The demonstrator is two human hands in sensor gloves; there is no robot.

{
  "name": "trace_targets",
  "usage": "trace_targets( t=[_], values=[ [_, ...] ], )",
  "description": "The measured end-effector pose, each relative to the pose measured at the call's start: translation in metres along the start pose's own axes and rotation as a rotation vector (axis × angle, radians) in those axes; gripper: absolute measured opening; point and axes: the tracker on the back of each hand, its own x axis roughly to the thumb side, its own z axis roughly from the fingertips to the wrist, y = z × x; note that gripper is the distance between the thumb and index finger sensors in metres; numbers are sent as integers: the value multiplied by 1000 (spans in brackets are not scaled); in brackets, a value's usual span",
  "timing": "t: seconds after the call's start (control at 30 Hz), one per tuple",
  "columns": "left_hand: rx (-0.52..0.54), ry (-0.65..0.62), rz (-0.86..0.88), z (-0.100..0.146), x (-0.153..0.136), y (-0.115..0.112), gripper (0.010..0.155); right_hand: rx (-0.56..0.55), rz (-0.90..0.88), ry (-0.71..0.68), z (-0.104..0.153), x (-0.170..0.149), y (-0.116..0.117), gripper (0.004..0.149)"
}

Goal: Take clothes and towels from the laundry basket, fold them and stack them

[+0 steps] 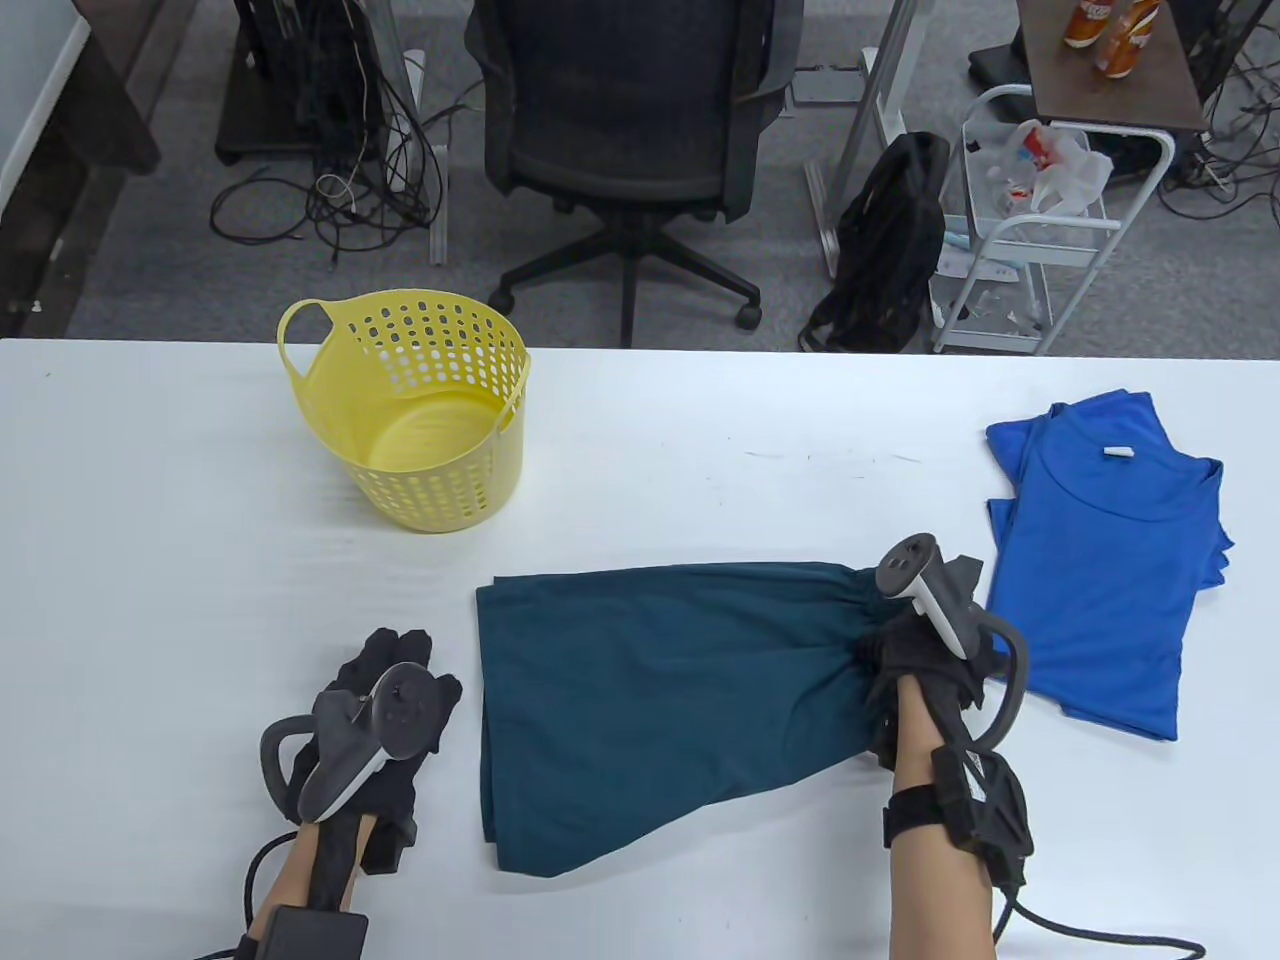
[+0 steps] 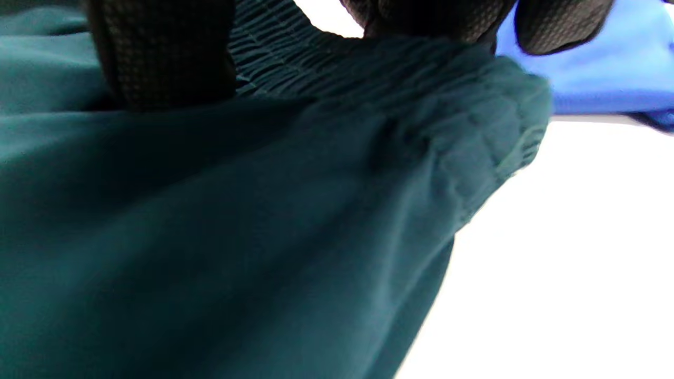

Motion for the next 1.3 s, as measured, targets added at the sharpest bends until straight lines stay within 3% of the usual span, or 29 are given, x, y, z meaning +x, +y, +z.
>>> trace_targets(
  t=[0.2,0.33,0.43,0.5,0.6,0.63,0.73,0.77,0.8,0.87,1.07,1.2,1.3],
  values=[
    [-6,18,32,-6,-9,-4,72,22,-62,20,-9,-11,1,111],
    [-21,12,36,-6,-11,-8,72,-33,-86,-69,-3,-12,4,72],
    [-36,-7,38,-6,-11,-10,71,-47,-148,-199,2,-15,8,56],
    [-57,-30,53,-7,-11,-12,71,-48,-159,-233,4,-18,6,55],
    [-78,-40,61,-9,-13,-14,70,-28,-323,-352,9,-30,-7,56],
    [-82,-40,61,-9,-14,-14,71,41,-513,-455,7,-38,-11,59],
    [-84,-48,91,-8,-18,-14,74,177,-846,-558,4,-57,-10,78],
    [-85,-50,102,-8,-19,-14,75,217,-848,-574,3,-60,-8,80],
    [-86,-50,117,-8,-20,-13,77,347,-827,-621,-1,-68,-3,79],
    [-90,-51,128,-7,-22,-13,77,440,-826,-641,-4,-73,5,72],
    [-108,-53,131,-6,-23,-13,76,459,-827,-672,-4,-72,23,49],
    [-114,-56,132,-5,-23,-13,77,398,-727,-666,4,-65,21,57],
    [-114,-56,143,-6,-24,-13,78,338,-715,-743,14,-60,8,65]
  ],
)
